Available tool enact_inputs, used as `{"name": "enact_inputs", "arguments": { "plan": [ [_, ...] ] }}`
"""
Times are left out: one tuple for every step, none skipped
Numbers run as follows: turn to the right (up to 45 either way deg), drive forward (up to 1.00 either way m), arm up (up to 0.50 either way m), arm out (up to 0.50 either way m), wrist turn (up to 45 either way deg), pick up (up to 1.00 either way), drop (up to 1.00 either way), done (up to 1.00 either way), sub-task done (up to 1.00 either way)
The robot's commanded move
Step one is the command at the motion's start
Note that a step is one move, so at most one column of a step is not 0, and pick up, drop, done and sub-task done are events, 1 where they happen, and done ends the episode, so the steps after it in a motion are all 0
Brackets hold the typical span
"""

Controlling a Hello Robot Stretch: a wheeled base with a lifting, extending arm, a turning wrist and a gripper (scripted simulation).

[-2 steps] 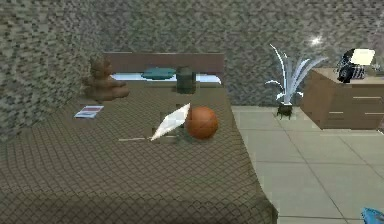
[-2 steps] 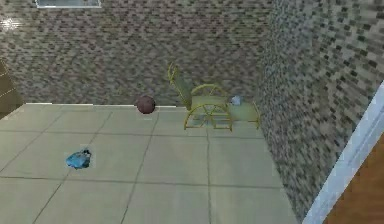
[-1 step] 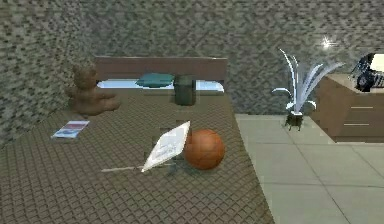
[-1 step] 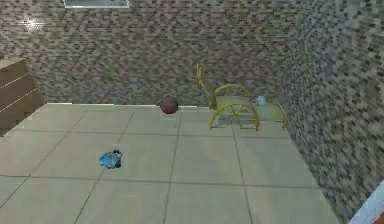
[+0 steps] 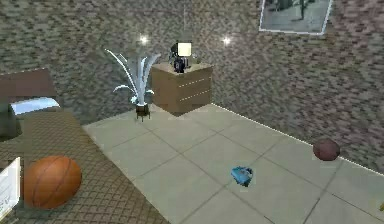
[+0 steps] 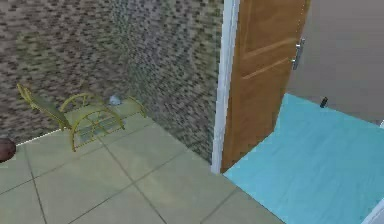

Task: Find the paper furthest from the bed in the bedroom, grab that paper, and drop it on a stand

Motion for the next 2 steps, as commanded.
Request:
{"name": "enact_inputs", "arguments": {
  "plan": [
    [42.0, 0.00, 0.00, 0.00, 0.0, 0.00, 0.00, 0.00, 0.00],
    [0.0, 0.25, 0.00, 0.00, 0.0, 0.00, 0.00, 0.00, 0.00]
  ]
}}
